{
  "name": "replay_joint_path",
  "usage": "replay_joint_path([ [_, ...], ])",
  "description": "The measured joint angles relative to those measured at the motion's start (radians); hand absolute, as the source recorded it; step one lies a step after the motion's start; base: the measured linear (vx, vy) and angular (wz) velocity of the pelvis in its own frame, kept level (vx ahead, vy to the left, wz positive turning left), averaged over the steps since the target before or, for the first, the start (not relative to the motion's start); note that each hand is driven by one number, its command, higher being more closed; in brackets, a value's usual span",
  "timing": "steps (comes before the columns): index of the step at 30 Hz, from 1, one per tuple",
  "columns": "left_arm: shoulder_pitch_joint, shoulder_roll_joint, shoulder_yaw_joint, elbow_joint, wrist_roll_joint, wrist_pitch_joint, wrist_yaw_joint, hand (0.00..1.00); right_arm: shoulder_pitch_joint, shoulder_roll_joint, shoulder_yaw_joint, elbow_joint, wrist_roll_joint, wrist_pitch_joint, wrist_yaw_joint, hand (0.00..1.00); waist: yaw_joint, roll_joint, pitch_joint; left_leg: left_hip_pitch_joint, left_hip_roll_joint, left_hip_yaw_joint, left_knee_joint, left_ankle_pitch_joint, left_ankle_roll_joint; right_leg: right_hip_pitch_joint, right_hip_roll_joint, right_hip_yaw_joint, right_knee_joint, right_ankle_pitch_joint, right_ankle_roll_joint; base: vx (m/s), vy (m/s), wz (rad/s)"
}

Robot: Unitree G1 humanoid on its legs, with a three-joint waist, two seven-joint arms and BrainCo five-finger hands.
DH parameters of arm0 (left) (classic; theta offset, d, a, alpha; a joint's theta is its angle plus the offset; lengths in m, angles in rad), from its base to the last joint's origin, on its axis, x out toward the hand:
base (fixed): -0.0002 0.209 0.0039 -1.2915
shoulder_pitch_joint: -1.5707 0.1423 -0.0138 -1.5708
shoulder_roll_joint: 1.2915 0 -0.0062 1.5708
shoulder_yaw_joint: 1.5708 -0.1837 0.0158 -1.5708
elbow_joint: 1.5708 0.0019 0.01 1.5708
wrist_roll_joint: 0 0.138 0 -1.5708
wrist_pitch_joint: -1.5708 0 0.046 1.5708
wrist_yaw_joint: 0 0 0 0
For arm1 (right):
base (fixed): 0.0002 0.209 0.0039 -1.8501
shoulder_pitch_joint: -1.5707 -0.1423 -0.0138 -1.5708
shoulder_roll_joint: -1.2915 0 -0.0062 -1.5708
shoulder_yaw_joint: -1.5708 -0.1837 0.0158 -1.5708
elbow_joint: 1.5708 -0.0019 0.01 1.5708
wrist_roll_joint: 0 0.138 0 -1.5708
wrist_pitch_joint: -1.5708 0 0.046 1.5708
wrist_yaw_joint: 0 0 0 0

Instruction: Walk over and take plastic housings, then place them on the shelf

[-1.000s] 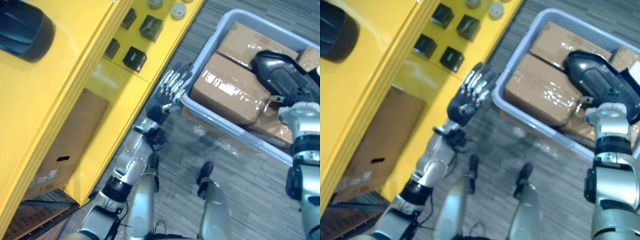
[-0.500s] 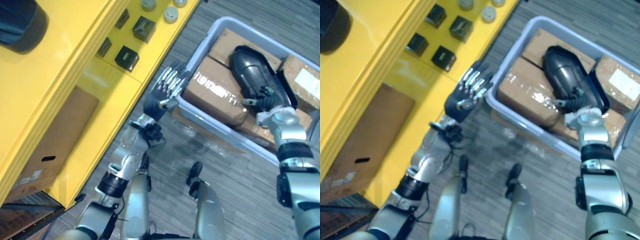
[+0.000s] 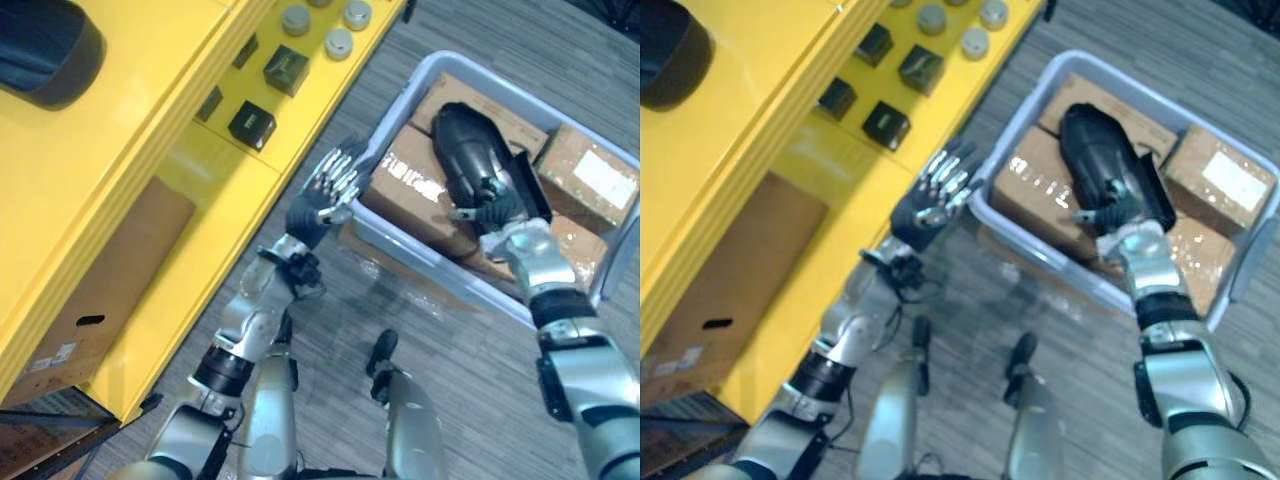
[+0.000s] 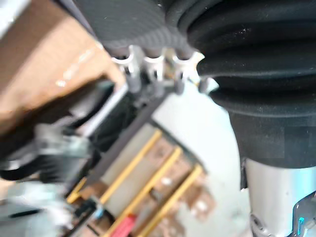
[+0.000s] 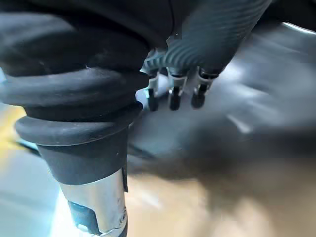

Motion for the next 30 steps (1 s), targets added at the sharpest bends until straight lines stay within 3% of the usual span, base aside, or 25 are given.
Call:
replay_joint_path([
  [4, 0.018, -0.010, -0.019, -0.002, 0.006, 0.000, 0.004, 0.00, -0.017, 0.000, -0.049, -0.164, -0.129, -0.092, -0.221, 0.00, -0.004, 0.001, 0.000, 0.001, -0.006, 0.006, 0.004, -0.004, 0.006, 0.001, -0.001, 0.015, -0.016, 0.010, 0.004, 0.00, 0.020, -0.04],
  [8, 0.018, -0.013, -0.020, -0.004, 0.006, -0.001, 0.006, 0.00, -0.019, -0.008, -0.075, -0.156, -0.152, -0.092, -0.342, 0.00, -0.009, 0.016, 0.000, 0.000, -0.016, 0.015, 0.010, -0.009, 0.014, 0.001, -0.011, 0.018, -0.023, 0.015, 0.008, 0.00, 0.040, -0.05],
  [11, 0.019, -0.039, -0.020, -0.005, 0.006, -0.004, 0.013, 0.00, -0.027, -0.068, -0.080, -0.145, -0.158, -0.083, -0.418, 0.00, -0.003, 0.062, 0.000, -0.003, -0.027, 0.016, 0.010, -0.009, 0.022, 0.004, -0.021, 0.019, -0.031, 0.023, 0.014, 0.00, 0.042, 0.03],
  [13, 0.017, -0.041, -0.026, -0.006, 0.006, -0.007, 0.022, 0.00, -0.080, -0.103, -0.083, -0.066, -0.141, -0.031, -0.434, 0.00, -0.001, 0.092, 0.001, -0.004, -0.032, 0.016, 0.010, -0.009, 0.023, 0.004, -0.026, 0.018, -0.034, 0.026, 0.017, 0.01, 0.040, 0.03],
  [15, 0.017, -0.041, -0.041, -0.006, 0.006, -0.011, 0.026, 0.00, -0.106, -0.126, -0.086, -0.006, -0.124, 0.006, -0.435, 0.00, 0.005, 0.104, 0.000, -0.006, -0.033, 0.016, 0.008, -0.009, 0.024, 0.003, -0.027, 0.018, -0.035, 0.027, 0.018, 0.00, 0.000, 0.00],
  [23, 0.017, -0.073, -0.060, -0.006, -0.003, -0.033, 0.030, 0.00, -0.163, -0.151, -0.163, 0.140, 0.051, 0.196, -0.402, 0.00, 0.025, 0.122, 0.002, -0.007, -0.035, 0.016, -0.016, -0.004, 0.028, -0.005, -0.035, 0.012, -0.035, 0.027, 0.020, 0.03, 0.007, 0.03],
  [25, 0.016, -0.080, -0.060, -0.007, -0.007, -0.046, 0.034, 0.00, -0.181, -0.151, -0.164, 0.167, 0.103, 0.250, -0.368, 0.00, 0.029, 0.126, 0.001, -0.016, -0.036, 0.016, -0.019, -0.002, 0.028, -0.020, -0.039, 0.012, -0.024, 0.022, 0.020, 0.00, 0.000, 0.00],
  [30, 0.014, -0.086, -0.095, -0.008, -0.008, -0.055, 0.035, 0.00, -0.182, -0.151, -0.166, 0.204, 0.141, 0.334, -0.291, 0.00, 0.039, 0.136, 0.001, -0.038, -0.043, 0.015, -0.019, 0.002, 0.028, -0.060, -0.062, 0.010, 0.029, -0.006, 0.019, 0.01, 0.006, 0.06],
])
